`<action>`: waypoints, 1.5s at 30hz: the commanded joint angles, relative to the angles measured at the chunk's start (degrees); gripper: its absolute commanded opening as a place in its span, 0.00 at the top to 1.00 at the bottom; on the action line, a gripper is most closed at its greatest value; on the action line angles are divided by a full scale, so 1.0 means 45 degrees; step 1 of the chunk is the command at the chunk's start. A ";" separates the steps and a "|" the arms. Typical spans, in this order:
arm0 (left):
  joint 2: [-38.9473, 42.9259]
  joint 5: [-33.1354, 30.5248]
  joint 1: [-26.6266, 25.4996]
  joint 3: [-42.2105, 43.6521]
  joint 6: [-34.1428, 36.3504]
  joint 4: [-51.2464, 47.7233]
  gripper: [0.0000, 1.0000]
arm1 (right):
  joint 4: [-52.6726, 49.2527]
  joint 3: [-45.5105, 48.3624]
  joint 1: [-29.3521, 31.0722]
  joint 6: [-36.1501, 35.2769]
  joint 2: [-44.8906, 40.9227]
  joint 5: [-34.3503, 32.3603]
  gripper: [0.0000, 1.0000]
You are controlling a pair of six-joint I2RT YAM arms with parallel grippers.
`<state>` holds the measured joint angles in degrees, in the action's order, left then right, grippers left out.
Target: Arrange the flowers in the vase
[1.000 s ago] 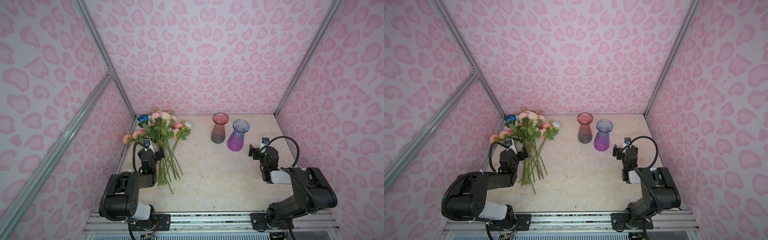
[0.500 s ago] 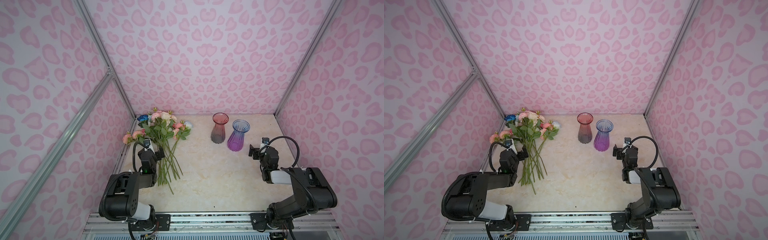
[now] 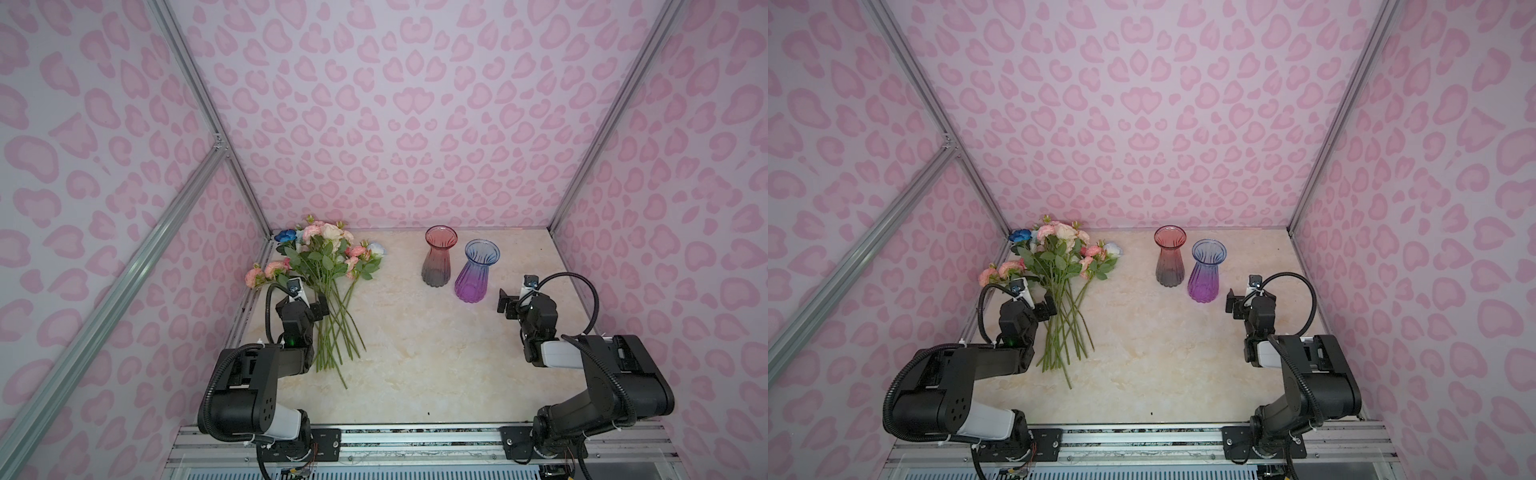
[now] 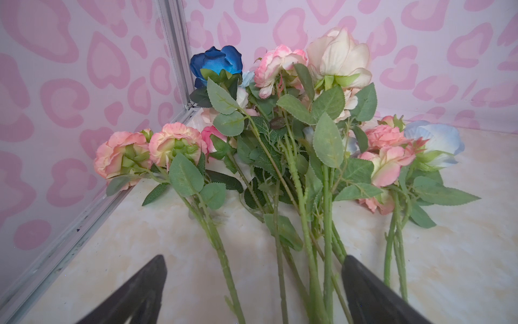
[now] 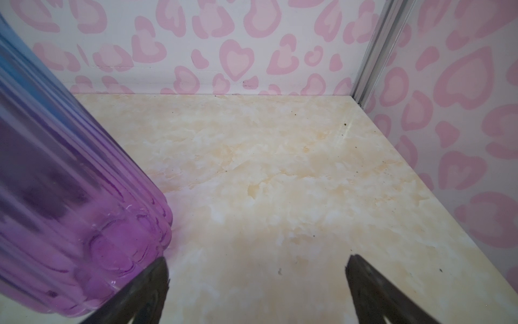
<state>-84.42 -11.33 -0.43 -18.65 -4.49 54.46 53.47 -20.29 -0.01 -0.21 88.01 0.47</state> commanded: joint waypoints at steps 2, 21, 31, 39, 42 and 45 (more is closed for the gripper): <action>0.0016 0.0092 0.0019 -0.0029 0.0110 0.0379 0.02 | 0.0068 -0.0003 0.0022 0.0028 0.0011 0.0037 0.00; 0.7629 0.0872 -0.0254 -0.7815 -0.3085 -1.5059 0.02 | -1.5249 -0.8610 0.5182 0.2207 -0.6694 -0.5870 0.00; 1.0253 0.1947 -0.0081 -0.7810 -0.6490 -1.7890 0.02 | -1.9090 -0.8579 0.1902 0.6486 -0.7741 -0.2059 0.36; 1.0017 0.4002 -0.0062 -0.6753 -0.7438 -1.7775 0.10 | -2.1087 -1.0761 0.1816 0.5921 -0.4455 -0.2255 0.37; 0.9563 0.4974 -0.0061 -0.6526 -0.7533 -1.8266 0.12 | -2.0502 -1.1009 0.1780 0.5869 -0.4440 -0.2197 0.31; 0.9166 0.5674 -0.0050 -0.6337 -0.7288 -1.8539 0.12 | -1.9788 -1.1492 0.1379 0.5785 -0.3827 -0.1203 0.32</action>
<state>-42.41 8.84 -0.75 -47.70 -37.01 -27.31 -38.48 -70.67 7.40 26.50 68.66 -8.38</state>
